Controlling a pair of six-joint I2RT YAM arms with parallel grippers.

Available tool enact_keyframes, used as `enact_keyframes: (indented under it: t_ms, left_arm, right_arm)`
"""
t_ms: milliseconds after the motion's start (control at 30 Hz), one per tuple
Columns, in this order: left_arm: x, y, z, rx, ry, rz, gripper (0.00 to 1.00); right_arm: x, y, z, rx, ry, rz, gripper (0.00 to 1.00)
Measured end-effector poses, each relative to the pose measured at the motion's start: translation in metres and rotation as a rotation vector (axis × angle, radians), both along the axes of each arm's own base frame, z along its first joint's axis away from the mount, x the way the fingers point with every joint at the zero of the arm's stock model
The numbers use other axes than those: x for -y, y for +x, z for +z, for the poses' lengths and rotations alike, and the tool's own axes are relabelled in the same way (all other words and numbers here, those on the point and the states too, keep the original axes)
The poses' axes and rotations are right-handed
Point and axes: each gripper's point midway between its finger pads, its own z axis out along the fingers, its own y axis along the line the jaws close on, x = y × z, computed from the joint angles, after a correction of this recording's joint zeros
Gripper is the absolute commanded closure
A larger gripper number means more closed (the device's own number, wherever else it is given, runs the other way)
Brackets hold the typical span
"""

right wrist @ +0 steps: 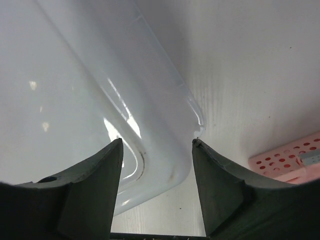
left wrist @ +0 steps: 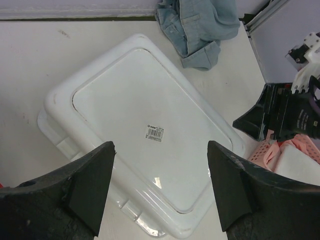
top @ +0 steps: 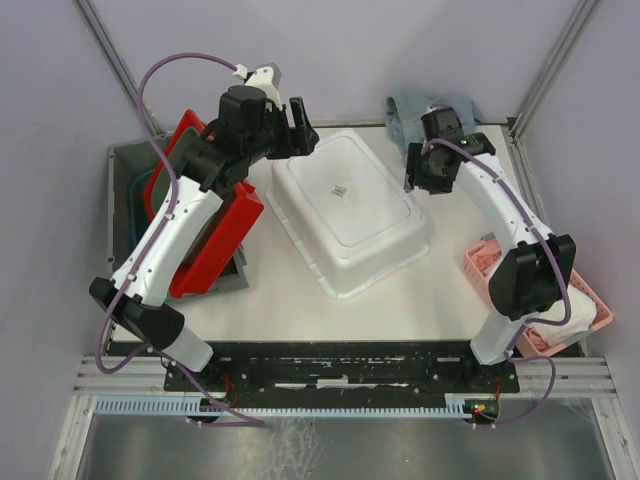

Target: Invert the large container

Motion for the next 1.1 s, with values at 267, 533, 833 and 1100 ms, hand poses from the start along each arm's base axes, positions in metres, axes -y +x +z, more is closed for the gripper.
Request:
enact_keyframes:
  t_ms: [267, 533, 833, 1100]
  left_arm:
    - [0.002, 0.005, -0.015, -0.034, 0.023, 0.007, 0.20]
    - [0.004, 0.010, -0.046, -0.111, 0.078, 0.017, 0.20]
    - [0.007, 0.013, -0.056, -0.134, 0.091, 0.015, 0.20]
    - [0.008, 0.016, -0.063, -0.148, 0.100, 0.014, 0.19]
  right_arm:
    - [0.014, 0.030, 0.009, 0.020, 0.071, -0.039, 0.34]
    - [0.001, 0.009, -0.020, -0.070, 0.055, 0.042, 0.34]
    - [0.029, 0.005, -0.031, -0.075, -0.093, 0.024, 0.35]
    - [0.064, 0.000, -0.032, -0.096, -0.134, -0.053, 0.32]
